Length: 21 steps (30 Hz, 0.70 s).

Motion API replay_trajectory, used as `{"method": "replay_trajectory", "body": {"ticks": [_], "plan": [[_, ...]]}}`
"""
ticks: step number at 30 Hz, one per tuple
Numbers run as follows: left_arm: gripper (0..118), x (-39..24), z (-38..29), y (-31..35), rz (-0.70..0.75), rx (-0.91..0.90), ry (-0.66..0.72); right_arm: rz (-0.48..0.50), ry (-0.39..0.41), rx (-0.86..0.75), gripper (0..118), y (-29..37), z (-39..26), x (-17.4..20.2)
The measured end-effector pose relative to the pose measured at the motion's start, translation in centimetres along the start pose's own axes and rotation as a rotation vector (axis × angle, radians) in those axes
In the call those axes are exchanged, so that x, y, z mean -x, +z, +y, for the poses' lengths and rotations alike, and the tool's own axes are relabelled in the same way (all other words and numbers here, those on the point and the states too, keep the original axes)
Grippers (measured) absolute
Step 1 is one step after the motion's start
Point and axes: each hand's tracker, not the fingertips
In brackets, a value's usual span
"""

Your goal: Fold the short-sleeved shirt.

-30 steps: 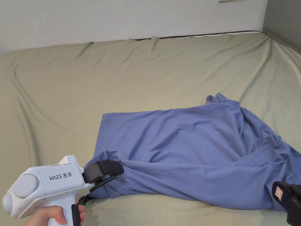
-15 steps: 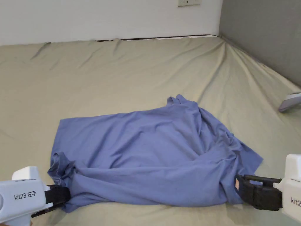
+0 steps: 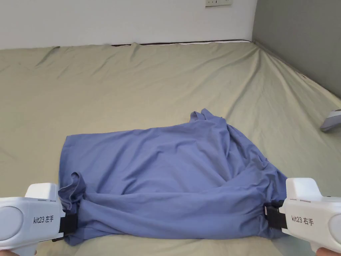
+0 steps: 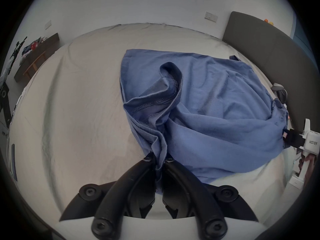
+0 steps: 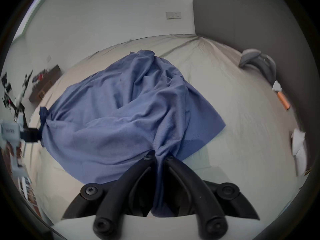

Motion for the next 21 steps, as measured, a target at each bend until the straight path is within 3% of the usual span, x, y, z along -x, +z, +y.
{"method": "replay_trajectory", "body": {"ticks": [3,12,17,21], "plan": [[4,0.8,0.0,2.1,-0.137,-0.027,0.047,0.104,-0.08,-0.014,5,1.4,-0.3,-0.3],[4,2.0,-3.5,8.0,-0.238,-0.105,0.09,0.124,-0.126,-0.124,5,9.7,-2.5,-0.6],[4,3.0,-7.6,9.9,-0.262,-0.099,0.132,0.055,-0.132,-0.134,5,13.4,-5.7,-0.5],[4,4.2,-11.9,12.1,-0.251,-0.108,0.194,0.059,-0.197,-0.122,5,15.5,-8.9,-0.7]]}}
